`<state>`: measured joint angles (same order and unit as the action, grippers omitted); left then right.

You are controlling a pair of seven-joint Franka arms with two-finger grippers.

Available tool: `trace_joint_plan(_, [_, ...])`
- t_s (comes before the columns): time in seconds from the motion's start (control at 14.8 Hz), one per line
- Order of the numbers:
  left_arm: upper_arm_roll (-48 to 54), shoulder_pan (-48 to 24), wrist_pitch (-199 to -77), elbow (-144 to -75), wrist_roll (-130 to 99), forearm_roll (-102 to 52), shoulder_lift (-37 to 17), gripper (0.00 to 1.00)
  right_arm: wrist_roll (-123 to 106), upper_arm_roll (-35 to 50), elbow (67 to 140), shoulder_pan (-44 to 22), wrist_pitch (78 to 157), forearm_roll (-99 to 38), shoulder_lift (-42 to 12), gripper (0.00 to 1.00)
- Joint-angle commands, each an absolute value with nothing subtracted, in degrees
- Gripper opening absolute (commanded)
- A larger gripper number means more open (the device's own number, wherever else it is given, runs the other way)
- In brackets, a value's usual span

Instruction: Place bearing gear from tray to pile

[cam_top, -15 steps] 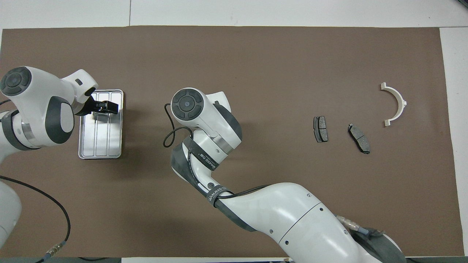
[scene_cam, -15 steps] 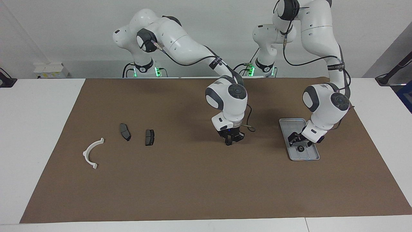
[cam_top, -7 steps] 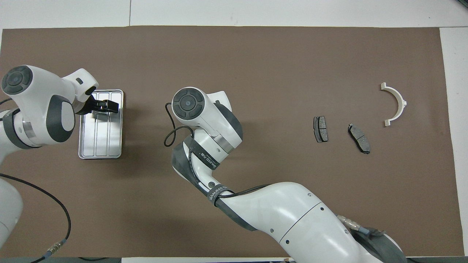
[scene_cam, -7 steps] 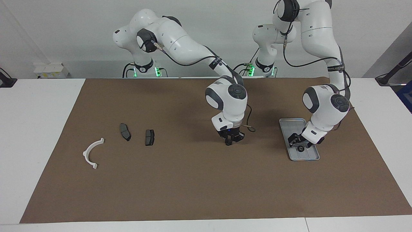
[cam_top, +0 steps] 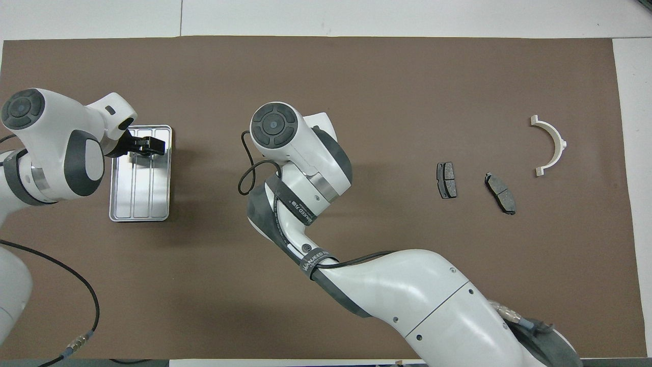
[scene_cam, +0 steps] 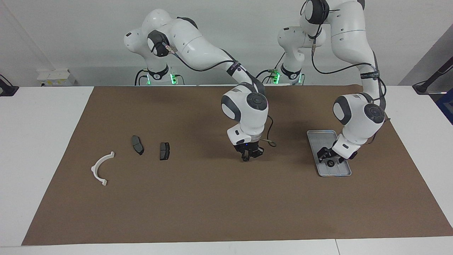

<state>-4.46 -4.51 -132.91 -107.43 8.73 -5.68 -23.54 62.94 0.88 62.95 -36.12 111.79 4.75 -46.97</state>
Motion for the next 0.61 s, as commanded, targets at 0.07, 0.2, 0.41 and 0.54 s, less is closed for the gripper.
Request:
trace_joint_plan(0.07, [-4.7,-5.0,-133.2,-105.5,8.4,-5.9,-25.3,1.0,54.7,1.7,63.4,-32.3,107.4,5.1,-42.6,0.0])
trace_joint_plan(0.2, [-4.7,-5.0,-133.3,-105.0,8.4,-5.9,-26.1,1.0,47.9,1.8,64.0,-30.1,105.7,4.7,-40.2,0.0])
trace_joint_plan(0.41, [-4.7,-5.0,-133.3,-104.5,8.4,-5.9,-26.7,1.0,34.3,1.8,64.5,-25.2,101.0,4.7,-36.9,0.0])
trace_joint_plan(0.54, [-4.7,-5.0,-133.3,-104.6,8.4,-5.8,-26.7,1.0,26.1,1.8,65.2,-22.5,99.0,4.7,-35.2,0.0])
